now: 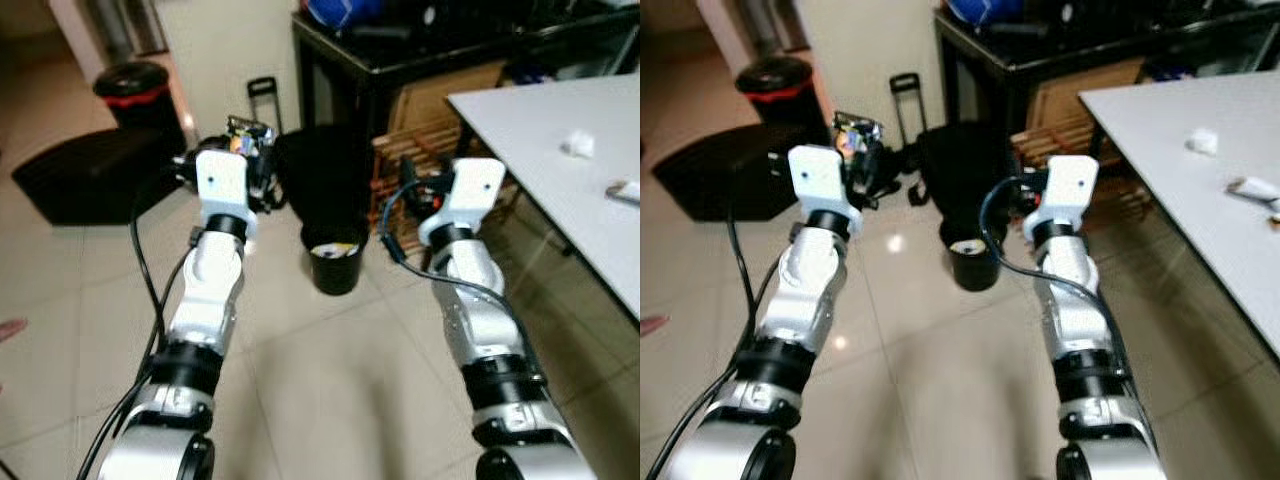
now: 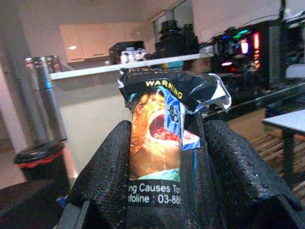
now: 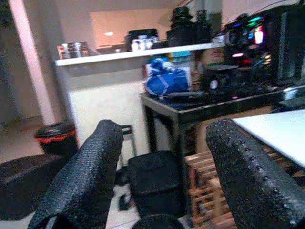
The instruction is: Picking trash to rubbish bin
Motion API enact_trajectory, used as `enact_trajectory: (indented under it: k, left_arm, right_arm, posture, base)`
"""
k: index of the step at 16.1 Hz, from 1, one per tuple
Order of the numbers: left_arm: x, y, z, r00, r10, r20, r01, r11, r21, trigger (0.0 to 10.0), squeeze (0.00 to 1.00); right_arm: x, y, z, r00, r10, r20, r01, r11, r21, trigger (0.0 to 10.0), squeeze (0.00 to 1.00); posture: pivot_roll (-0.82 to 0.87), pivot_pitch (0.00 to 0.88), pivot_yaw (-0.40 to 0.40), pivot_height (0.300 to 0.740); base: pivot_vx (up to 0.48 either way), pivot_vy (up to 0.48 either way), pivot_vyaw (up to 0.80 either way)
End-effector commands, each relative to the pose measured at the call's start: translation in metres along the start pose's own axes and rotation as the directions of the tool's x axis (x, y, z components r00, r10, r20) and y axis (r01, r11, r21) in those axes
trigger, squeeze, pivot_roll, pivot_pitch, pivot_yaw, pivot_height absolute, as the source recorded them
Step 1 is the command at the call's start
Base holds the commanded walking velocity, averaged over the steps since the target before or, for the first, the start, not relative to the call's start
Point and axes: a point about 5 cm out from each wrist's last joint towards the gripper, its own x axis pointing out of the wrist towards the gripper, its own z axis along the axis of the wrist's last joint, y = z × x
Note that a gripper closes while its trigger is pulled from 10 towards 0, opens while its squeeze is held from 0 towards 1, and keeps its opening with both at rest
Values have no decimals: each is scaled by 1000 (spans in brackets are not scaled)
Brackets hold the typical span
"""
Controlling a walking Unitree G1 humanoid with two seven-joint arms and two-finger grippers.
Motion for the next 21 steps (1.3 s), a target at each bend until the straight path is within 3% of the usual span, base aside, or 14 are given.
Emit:
enact_trajectory:
  k: [1, 14, 16, 21]
  left_arm:
    - [1, -5, 1, 1000, -21, 3, 21, 1000, 5, 10000, 0]
    - [2, -5, 1, 1000, -18, -2, 18, 1000, 7, 10000, 0]
    - [2, -5, 1, 1000, -17, -3, 17, 1000, 7, 10000, 0]
    - [2, -4, 0, 1000, -19, -4, 19, 1000, 8, 10000, 0]
  right_arm:
    - [0, -2, 1, 1000, -7, 3, 7, 1000, -2, 10000, 0]
    - [1, 0, 0, 1000, 10, -10, -10, 1000, 9, 10000, 0]
    - [1, 0, 0, 1000, 11, -11, -11, 1000, 10, 10000, 0]
    - [1, 0, 0, 1000, 10, -4, -10, 1000, 4, 10000, 0]
  posture:
    - [-65, 62, 72, 740]
    - [-65, 70, 71, 740]
    - [-65, 71, 71, 740]
    - [-64, 73, 71, 740]
  base:
    - [334, 0, 0]
    - [332, 0, 0]
    - [336, 0, -800]
    - [334, 0, 0]
